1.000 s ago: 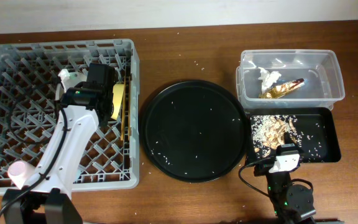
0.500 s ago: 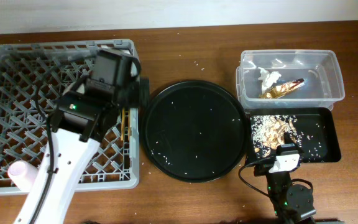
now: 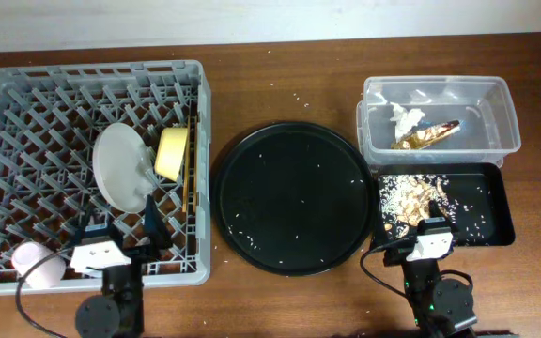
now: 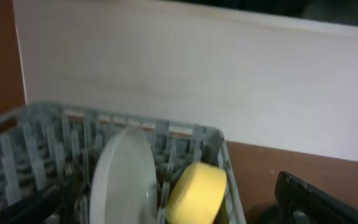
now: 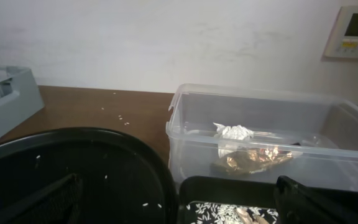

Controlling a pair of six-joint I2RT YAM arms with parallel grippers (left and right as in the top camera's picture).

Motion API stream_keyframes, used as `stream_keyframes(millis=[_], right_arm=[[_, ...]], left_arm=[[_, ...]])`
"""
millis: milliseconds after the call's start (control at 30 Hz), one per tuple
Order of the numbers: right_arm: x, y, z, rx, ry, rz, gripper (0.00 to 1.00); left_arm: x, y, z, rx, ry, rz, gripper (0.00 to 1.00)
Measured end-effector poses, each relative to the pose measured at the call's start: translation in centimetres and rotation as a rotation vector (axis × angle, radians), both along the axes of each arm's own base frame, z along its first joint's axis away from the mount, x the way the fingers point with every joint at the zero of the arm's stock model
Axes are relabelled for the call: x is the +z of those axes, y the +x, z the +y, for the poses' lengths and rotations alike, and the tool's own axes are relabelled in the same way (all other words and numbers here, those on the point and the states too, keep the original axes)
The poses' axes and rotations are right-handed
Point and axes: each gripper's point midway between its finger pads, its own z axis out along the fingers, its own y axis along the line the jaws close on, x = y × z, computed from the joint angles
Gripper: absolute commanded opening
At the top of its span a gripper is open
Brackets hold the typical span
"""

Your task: Sort waste into correct bins and load items into the dishwasher rack

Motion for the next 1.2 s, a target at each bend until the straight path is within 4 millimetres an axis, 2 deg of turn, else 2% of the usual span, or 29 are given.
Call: stream_keyframes(millis=[33, 100, 133, 200, 233, 1200], right_arm=[[0.0, 0.0, 0.0, 0.0, 0.001, -0.001, 0.98], [0.0, 0.0, 0.0, 0.0, 0.0, 0.0, 0.99], [0.0, 0.0, 0.0, 0.0, 0.0, 0.0, 0.98], [0.0, 0.0, 0.0, 0.0, 0.001, 0.0, 0.99], [0.0, 0.0, 0.0, 0.0, 0.0, 0.0, 0.98], [0.0, 0.0, 0.0, 0.0, 0.001, 0.0, 0.98]], left_arm=[[-1.5, -0.1, 0.0, -0.002, -0.025, 0.003, 0.99], [-2.8, -0.3, 0.0, -0.003, -0.044, -0.018, 0.99], [-4.1, -0.1, 0.0, -0.004, -0.048, -0.019, 0.99], [-7.6, 0.2, -0.2, -0.013, -0.046, 0.087, 0.99], [-8.5, 0.2, -0.3, -0.017, -0.047, 0.12, 0.99], [-8.6, 0.2, -0.4, -0.023, -0.047, 0.127, 0.99]])
